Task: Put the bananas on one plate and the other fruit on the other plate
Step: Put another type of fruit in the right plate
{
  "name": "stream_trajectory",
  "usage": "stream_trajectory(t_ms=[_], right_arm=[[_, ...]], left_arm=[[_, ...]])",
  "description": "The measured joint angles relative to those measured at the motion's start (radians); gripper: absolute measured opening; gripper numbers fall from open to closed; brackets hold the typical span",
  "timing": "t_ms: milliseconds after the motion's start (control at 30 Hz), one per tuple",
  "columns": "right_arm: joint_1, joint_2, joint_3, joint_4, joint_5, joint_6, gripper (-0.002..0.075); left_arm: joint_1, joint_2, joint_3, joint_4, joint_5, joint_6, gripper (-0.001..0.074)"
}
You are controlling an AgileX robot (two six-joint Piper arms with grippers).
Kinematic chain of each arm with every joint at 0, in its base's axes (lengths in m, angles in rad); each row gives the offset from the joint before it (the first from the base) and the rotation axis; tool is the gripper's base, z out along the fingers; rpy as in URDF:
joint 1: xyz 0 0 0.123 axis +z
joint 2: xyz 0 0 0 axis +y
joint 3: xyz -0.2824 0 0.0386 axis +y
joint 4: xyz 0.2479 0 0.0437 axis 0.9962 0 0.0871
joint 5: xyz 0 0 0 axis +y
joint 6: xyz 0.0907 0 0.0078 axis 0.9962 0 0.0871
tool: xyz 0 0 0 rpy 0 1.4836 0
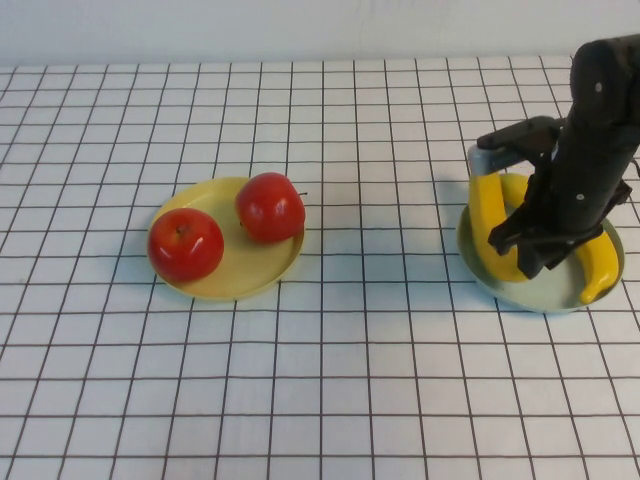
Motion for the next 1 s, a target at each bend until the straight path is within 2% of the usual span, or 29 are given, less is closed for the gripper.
stream_trajectory(t_ms=[67,100,200,400,567,733,1000], right_arm=[[0.000,-0.052,0.005,0.019,-0.009,0.000,0.0100],[0.000,-0.091,0.019,0.038,-0.029,0.000,0.0085],[0.000,-0.252,0.110,0.121,-0.167,-0.006,0.0085],[0.000,-0.663,0.471,0.365,-0.523,-0.132,0.0085],[-0.002,-0.965,0.712,0.365,-0.766,-0.165,0.0085],[-0.002,-1.055,0.767,0.318,-0.713,-0.166,0.0085],[-0.002,-0.921,0.761,0.277,-0.624,-0.168,0.0085]], left_arm=[[0.000,0.000,0.000,0.000,0.000,0.000,-0.0004],[0.000,0.000,0.000,0.000,0.000,0.000,-0.0004],[0.000,0.000,0.000,0.000,0.000,0.000,-0.0004],[0.000,0.000,0.000,0.000,0.000,0.000,-0.0004],[0.000,0.000,0.000,0.000,0.000,0.000,-0.0004],[0.000,0.000,0.000,0.000,0.000,0.000,-0.0004],[0.000,0.000,0.000,0.000,0.000,0.000,-0.0004]])
